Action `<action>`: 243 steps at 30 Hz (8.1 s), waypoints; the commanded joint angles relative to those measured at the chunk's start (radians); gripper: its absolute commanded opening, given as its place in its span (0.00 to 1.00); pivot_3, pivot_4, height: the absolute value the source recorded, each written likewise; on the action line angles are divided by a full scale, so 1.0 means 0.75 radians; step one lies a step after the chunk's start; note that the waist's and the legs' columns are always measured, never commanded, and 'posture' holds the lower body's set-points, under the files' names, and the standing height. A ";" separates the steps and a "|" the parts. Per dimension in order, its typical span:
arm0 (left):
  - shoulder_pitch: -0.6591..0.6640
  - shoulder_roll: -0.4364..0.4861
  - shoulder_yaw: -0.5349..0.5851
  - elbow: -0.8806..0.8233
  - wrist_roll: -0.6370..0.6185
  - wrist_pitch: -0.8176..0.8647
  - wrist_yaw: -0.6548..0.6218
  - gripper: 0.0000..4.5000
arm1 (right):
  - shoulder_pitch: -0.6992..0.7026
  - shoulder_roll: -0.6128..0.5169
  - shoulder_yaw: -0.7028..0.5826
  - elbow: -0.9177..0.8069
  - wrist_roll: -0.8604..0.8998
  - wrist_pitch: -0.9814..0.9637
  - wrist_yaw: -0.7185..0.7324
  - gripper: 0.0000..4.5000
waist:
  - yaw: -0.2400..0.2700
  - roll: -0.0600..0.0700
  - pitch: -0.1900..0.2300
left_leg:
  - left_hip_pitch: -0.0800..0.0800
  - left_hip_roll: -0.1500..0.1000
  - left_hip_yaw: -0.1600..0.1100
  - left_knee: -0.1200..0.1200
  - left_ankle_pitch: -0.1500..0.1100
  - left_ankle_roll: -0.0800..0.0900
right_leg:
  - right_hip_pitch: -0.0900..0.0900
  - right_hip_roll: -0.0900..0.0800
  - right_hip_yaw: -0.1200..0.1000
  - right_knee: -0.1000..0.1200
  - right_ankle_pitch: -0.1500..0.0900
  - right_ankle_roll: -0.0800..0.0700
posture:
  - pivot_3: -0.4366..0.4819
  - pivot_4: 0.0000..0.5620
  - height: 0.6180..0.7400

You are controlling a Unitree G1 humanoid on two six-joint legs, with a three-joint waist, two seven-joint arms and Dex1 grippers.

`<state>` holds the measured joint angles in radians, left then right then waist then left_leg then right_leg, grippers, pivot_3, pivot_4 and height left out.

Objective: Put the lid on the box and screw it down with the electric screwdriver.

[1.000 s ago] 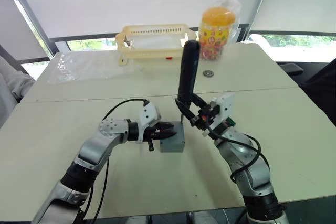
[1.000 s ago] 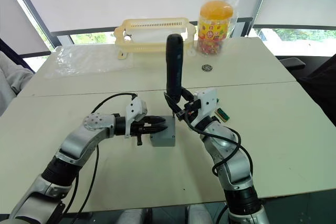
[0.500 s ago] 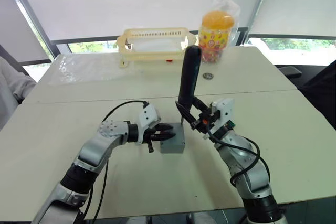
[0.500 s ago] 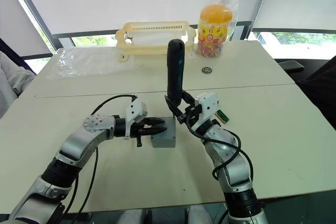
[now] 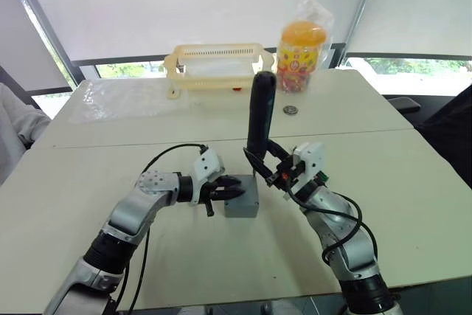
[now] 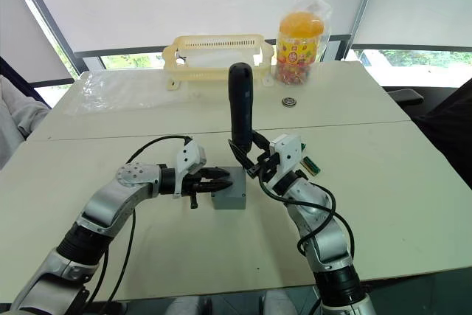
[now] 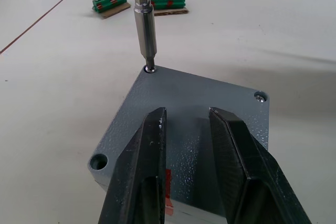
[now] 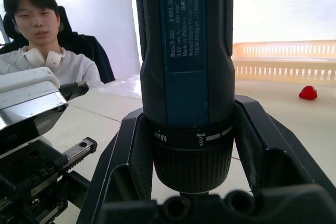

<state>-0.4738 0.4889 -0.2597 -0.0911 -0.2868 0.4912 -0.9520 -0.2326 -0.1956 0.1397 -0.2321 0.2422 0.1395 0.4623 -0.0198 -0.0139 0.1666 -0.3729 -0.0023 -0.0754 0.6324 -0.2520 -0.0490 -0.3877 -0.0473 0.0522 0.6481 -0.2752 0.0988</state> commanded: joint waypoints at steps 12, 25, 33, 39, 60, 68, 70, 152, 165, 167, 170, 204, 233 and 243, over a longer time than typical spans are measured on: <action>0.029 0.012 -0.002 -0.020 0.017 0.022 0.009 0.28 | 0.073 -0.030 0.038 0.126 -0.015 0.159 0.029 0.39 | 0.000 -0.001 -0.010 | 0.000 0.000 -0.001 -0.001 0.000 0.000 | 0.000 0.000 0.000 -0.001 -0.001 -0.001 | 0.48 0.27 1.00; 0.037 0.010 -0.004 -0.032 0.014 0.031 0.016 0.28 | 0.081 -0.033 0.050 0.130 -0.035 0.145 0.034 0.39 | 0.000 0.000 -0.012 | 0.001 0.000 -0.001 -0.003 0.000 0.000 | 0.000 0.000 0.000 -0.001 -0.005 -0.003 | 0.48 0.27 1.00; 0.035 0.008 -0.007 -0.033 0.015 0.028 0.015 0.28 | 0.079 -0.036 0.048 0.133 -0.047 0.128 0.030 0.39 | 0.001 0.000 -0.012 | 0.001 0.000 -0.001 -0.004 0.000 0.000 | 0.000 -0.001 0.000 -0.002 -0.006 -0.004 | 0.48 0.27 1.00; 0.038 0.001 -0.022 -0.032 0.014 0.034 0.008 0.28 | 0.054 -0.038 0.029 0.127 -0.055 0.116 0.012 0.39 | 0.001 0.000 -0.012 | 0.000 0.000 -0.002 -0.004 0.000 0.000 | 0.000 -0.001 0.000 -0.003 -0.006 -0.004 | 0.48 0.27 1.00; 0.067 0.003 -0.016 -0.070 0.006 0.082 0.013 0.28 | -0.558 -0.131 -0.330 -0.175 0.289 0.562 -0.079 0.39 | 0.006 0.005 0.006 | -0.018 -0.001 -0.006 -0.004 0.000 0.000 | -0.017 -0.003 -0.001 -0.004 -0.004 -0.001 | 0.48 0.27 1.00; 0.035 0.002 0.053 -0.156 -0.037 0.127 0.061 0.28 | -0.696 -0.144 -0.510 -0.095 0.473 0.708 -0.172 0.39 | 0.001 0.008 0.008 | -0.025 -0.001 -0.007 -0.007 0.000 0.000 | -0.026 -0.003 -0.004 -0.001 -0.003 0.002 | 0.48 0.27 1.00; 0.029 0.013 0.060 -0.184 -0.045 0.144 0.056 0.28 | -0.713 -0.151 -0.549 -0.081 0.520 0.767 -0.210 0.39 | -0.001 0.009 0.013 | -0.025 -0.001 -0.005 -0.007 0.000 0.000 | -0.026 -0.003 -0.004 -0.001 -0.003 0.002 | 0.48 0.27 1.00; 0.143 0.122 0.112 -0.103 -0.075 0.200 0.140 0.28 | 0.079 -0.688 -0.052 -0.310 0.329 0.820 0.289 0.99 | 0.008 0.010 0.035 | -0.043 -0.006 -0.007 0.023 0.000 0.005 | -0.025 -0.004 -0.004 0.000 0.005 0.013 | 0.48 0.27 1.00; -0.004 0.059 -0.053 0.147 0.148 -0.067 0.077 0.28 | 0.025 -0.516 0.099 -0.323 0.425 0.962 0.354 0.99 | 0.010 0.010 0.035 | -0.041 -0.004 -0.008 0.021 0.000 0.005 | -0.026 -0.001 -0.004 0.002 0.005 0.012 | 0.48 0.27 1.00; -0.034 0.043 -0.065 0.197 0.173 -0.107 0.062 0.28 | 0.023 -0.513 0.121 -0.334 0.425 0.978 0.357 0.99 | 0.012 0.010 0.035 | -0.041 -0.004 -0.008 0.022 0.000 0.005 | -0.026 -0.001 -0.004 0.002 0.005 0.012 | 0.48 0.27 1.00; -0.089 0.018 -0.080 0.287 0.207 -0.173 0.034 0.28 | 0.026 -0.490 0.127 -0.362 0.456 1.008 0.352 0.99 | 0.012 0.010 0.034 | -0.041 -0.004 -0.008 0.022 0.000 0.005 | -0.025 -0.001 -0.004 0.002 0.005 0.012 | 0.48 0.27 1.00; 0.257 0.146 0.130 -0.184 0.070 0.190 0.087 0.28 | -0.203 -0.502 0.195 0.140 0.077 0.460 0.589 0.99 | 0.007 0.009 0.033 | -0.036 -0.002 -0.007 0.021 0.000 0.005 | -0.024 0.000 -0.003 0.007 0.005 0.011 | 0.48 0.27 1.00; 0.090 0.054 -0.026 0.058 0.195 -0.055 -0.010 0.28 | 0.059 -0.473 0.102 -0.242 0.155 0.695 0.486 0.99 | 0.010 0.009 0.032 | -0.027 -0.003 -0.007 0.020 -0.001 0.005 | -0.013 -0.001 -0.004 0.004 0.005 0.011 | 0.48 0.27 1.00; 0.144 0.059 -0.018 0.002 0.184 -0.016 -0.014 0.28 | 0.027 -0.526 0.064 -0.197 0.140 0.663 0.509 0.99 | 0.010 0.009 0.032 | -0.027 -0.003 -0.007 0.020 -0.001 0.005 | -0.013 -0.001 -0.004 0.004 0.005 0.011 | 0.48 0.27 1.00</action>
<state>-0.3842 0.5393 -0.2435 -0.0603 -0.1337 0.4667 -0.9423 -0.1992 -0.5770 0.2198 -0.3631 0.3373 0.6646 0.8333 -0.0121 -0.0072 0.1907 -0.3931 -0.0048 -0.0808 0.6476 -0.2524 -0.0449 -0.3975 -0.0482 0.0495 0.6508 -0.2714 0.1070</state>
